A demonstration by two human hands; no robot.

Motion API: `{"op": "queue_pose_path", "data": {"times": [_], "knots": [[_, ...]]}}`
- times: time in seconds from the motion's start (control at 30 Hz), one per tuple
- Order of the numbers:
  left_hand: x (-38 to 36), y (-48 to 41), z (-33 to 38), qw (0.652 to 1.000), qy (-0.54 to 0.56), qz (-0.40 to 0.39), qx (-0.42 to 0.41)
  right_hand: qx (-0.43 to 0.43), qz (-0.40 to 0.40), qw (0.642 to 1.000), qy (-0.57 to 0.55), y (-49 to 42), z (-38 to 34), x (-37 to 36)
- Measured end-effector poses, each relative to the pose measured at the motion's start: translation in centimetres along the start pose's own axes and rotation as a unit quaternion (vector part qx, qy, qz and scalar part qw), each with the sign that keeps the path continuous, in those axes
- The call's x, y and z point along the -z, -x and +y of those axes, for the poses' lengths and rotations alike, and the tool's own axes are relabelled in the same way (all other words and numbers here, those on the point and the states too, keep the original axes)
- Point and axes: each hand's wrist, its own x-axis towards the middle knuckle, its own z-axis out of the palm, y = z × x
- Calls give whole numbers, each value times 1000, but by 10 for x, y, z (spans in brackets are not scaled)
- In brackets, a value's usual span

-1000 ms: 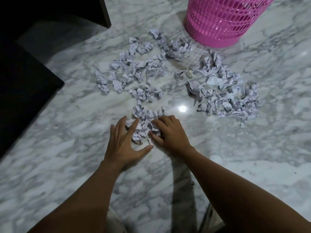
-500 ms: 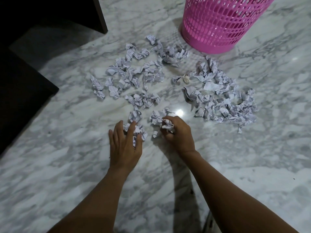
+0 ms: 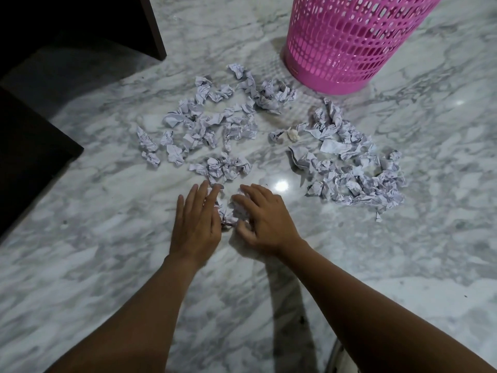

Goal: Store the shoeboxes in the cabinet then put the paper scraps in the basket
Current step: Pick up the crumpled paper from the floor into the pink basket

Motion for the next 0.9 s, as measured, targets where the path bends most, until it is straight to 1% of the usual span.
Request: {"op": "queue_pose_path", "data": {"times": [0.13,0.2,0.43,0.6,0.7,0.8,0.9], "knots": [[-2,0,0,1000,-9,7,-7,2,22,998,59,7,4,1],[-3,0,0,1000,2,16,-7,22,42,997,69,7,7,0],[-4,0,1,998,18,60,-8,88,75,993,-5,1,12,-6],[-5,1,4,997,-8,71,-2,111,73,991,-7,-1,5,-11],[-6,2,2,997,-4,70,-18,124,69,990,-7,-2,9,-19],[-3,2,3,997,0,78,-26,119,92,988,-24,1,8,-19],[-1,-1,6,996,-5,89,-9,84,102,991,-35,-1,5,-16]]}}
